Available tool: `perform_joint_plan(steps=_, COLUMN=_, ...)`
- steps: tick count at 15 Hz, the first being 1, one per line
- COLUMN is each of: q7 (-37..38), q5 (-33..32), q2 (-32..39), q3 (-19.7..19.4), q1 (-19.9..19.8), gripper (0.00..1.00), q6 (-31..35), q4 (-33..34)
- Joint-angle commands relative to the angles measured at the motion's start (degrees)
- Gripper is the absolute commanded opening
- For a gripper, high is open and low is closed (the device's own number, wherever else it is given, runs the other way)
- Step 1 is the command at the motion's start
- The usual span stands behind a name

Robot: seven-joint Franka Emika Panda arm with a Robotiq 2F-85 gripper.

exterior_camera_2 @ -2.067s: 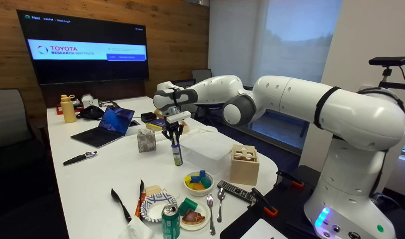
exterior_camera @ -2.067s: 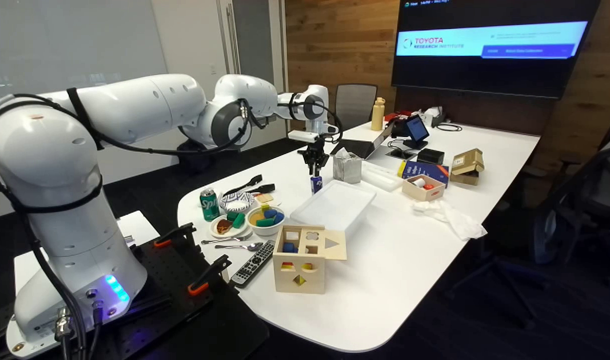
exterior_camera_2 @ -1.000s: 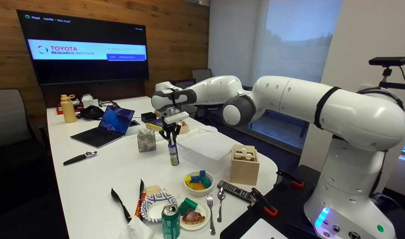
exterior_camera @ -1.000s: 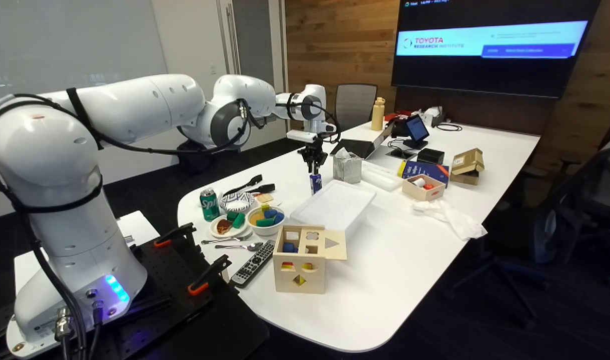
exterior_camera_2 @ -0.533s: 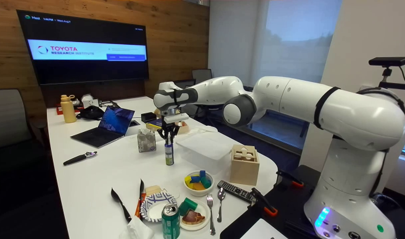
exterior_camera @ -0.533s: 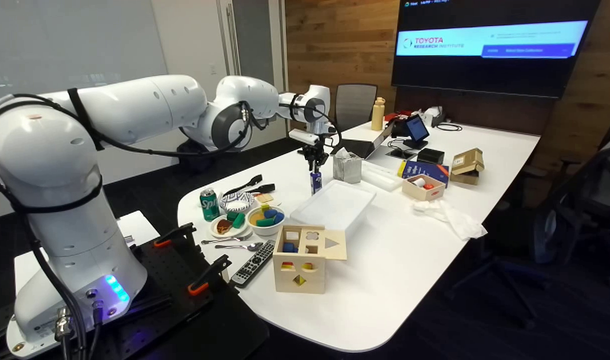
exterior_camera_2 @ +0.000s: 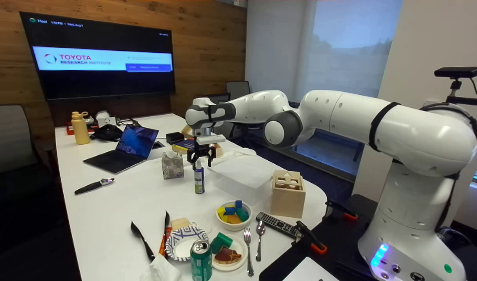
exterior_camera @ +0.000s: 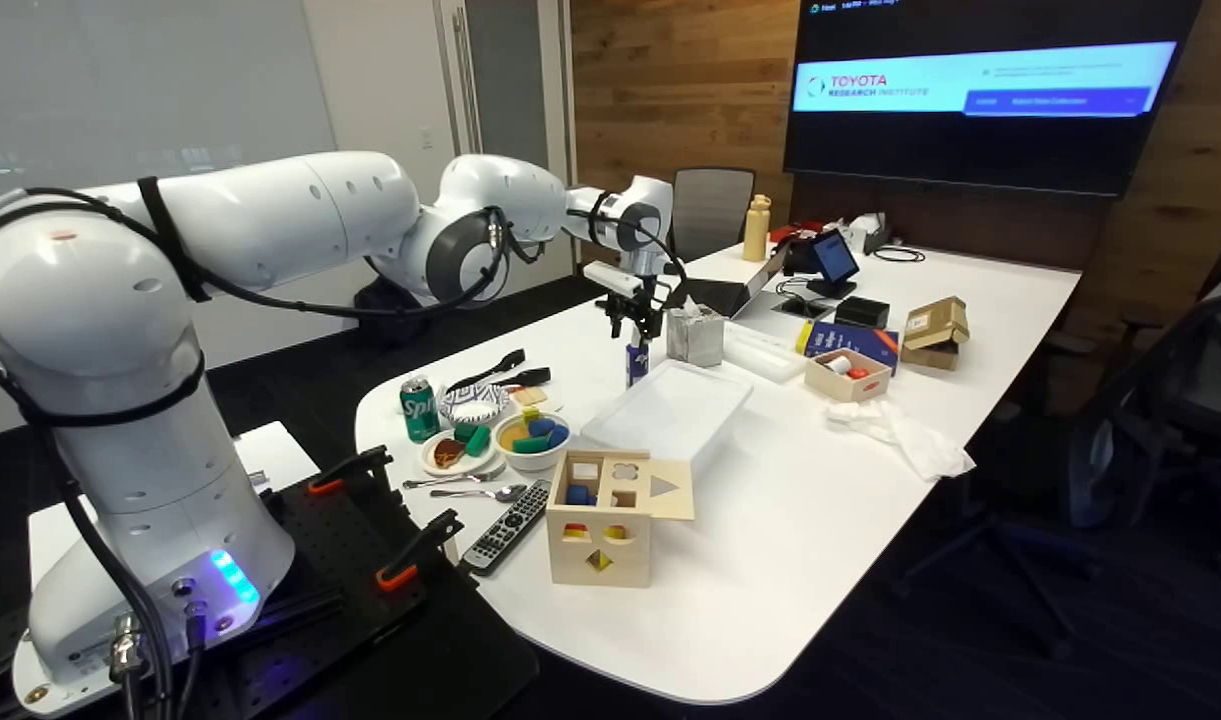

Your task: Move the blue bottle to the right

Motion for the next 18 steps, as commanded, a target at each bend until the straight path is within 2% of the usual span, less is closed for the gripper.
perform_joint_plan(steps=1, q7=1.3, q5=0.2, q2=0.0, q3=-0.6, q1=0.0, gripper=1.00, q6=-4.1, q4=1.1)
perform_joint_plan(steps=4, q7=1.9, q5=-1.4, q2=0.0, q3=-2.2, q1=0.9, gripper=1.00, q6=-11.0, q4=3.1)
perform_joint_plan(steps=5, q7=1.9, q5=-2.0, q2=-2.1, q3=-2.6, q1=1.1, gripper=1.00, q6=-10.4, q4=-0.2)
perform_joint_plan(steps=11, q7=2.7, q5=-5.0, q2=-3.0, q3=-5.0, q1=3.0, gripper=1.00, q6=-8.4, q4=1.3)
perform_joint_plan(steps=18, q7=12.2, q5=-4.9, q2=-4.5, q3=-5.7, q1=4.3, gripper=1.00, q6=-8.4, q4=1.7)
